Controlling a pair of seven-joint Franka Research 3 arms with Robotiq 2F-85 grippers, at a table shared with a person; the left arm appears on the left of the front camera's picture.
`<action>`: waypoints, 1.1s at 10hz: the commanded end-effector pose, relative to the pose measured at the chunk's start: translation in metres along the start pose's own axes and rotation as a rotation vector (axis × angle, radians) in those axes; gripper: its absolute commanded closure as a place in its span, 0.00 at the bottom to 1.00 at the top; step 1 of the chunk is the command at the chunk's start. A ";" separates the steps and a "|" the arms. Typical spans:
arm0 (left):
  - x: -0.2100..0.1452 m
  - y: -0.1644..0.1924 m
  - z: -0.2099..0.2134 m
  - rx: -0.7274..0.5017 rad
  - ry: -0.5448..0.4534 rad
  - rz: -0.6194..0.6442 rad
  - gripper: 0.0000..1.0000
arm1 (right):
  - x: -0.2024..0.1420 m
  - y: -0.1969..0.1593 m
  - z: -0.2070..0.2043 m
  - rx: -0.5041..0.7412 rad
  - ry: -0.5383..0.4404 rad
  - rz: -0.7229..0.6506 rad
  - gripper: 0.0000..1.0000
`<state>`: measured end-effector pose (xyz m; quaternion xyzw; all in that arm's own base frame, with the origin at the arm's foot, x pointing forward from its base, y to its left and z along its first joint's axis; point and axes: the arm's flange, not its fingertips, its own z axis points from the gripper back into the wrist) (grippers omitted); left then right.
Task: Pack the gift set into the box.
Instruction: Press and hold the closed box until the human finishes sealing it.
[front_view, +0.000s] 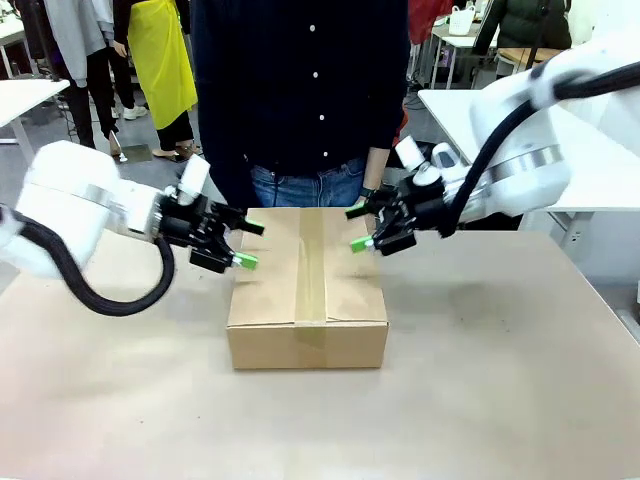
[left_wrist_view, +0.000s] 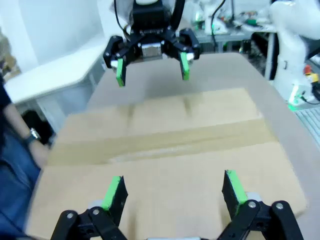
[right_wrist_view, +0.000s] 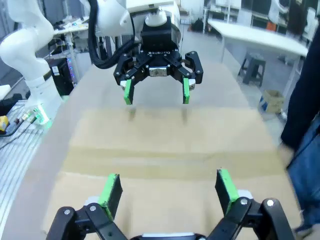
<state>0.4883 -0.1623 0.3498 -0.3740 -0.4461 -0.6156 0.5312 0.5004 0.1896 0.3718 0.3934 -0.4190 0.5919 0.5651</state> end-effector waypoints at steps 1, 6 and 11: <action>0.040 -0.056 0.083 0.060 -0.148 -0.209 0.00 | 0.024 0.052 0.077 -0.060 -0.187 0.127 0.00; 0.056 -0.090 0.169 0.199 -0.333 -0.223 0.00 | 0.005 0.086 0.165 -0.240 -0.336 0.077 0.00; 0.056 -0.090 0.169 0.199 -0.333 -0.223 0.00 | 0.005 0.086 0.165 -0.240 -0.336 0.077 0.00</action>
